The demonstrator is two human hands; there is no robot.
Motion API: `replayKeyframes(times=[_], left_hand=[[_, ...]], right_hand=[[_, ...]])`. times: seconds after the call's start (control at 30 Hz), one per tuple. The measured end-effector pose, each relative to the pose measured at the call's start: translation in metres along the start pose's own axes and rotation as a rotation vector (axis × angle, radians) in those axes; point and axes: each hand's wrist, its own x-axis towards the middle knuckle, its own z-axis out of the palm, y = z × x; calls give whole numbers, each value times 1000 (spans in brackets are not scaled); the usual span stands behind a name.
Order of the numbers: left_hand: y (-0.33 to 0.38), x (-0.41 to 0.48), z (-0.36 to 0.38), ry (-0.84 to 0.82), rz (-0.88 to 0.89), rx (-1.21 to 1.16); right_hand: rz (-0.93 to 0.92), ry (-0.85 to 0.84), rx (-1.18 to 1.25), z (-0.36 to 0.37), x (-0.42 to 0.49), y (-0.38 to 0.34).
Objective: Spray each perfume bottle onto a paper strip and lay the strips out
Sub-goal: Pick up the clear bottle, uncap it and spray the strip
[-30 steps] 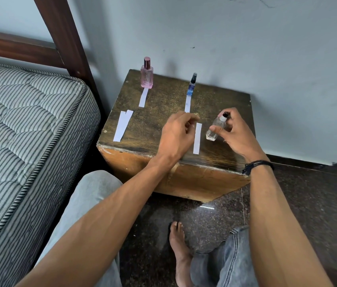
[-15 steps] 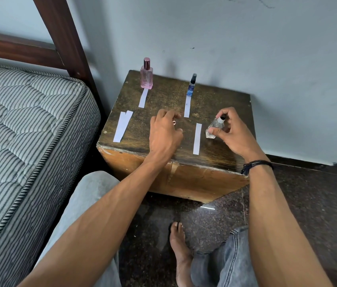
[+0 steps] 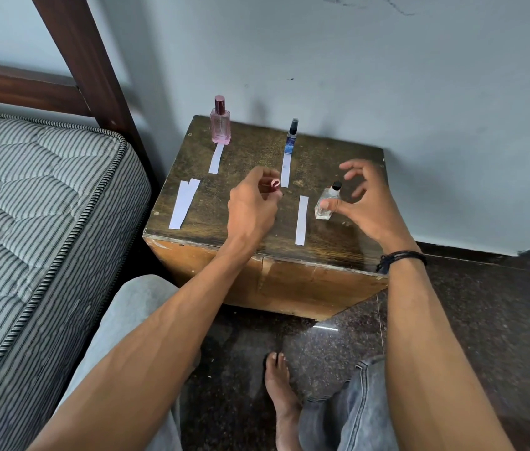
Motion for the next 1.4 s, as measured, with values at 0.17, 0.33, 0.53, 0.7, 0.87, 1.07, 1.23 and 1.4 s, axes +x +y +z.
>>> replayKeyframes(times=[0.17,0.33,0.53,0.7,0.87,1.07,1.23,1.4], left_hand=[[9,-3,1,-72,100,-162],[8,-4,3,-139,99,-225],[10,-6,5,-187,133,-235],[14,-9,7,-181,160,-286],[19,-13,11,-176,220,-278],[25,-17,19,-150,226,-270],[24,-18,31,-153,202,-243],[21,-18,44,-141,168,-215]], right_hand=[[-128,161,61,0,-1,-11],[-189,181,3,6,0,-14],[-291,225,-105,14,2,-16],[-296,241,-94,17,1,-22],[-297,196,-121,19,-2,-27],[-285,204,-94,18,-1,-24],[-256,223,-21,13,2,-18],[-227,260,47,7,3,-14]])
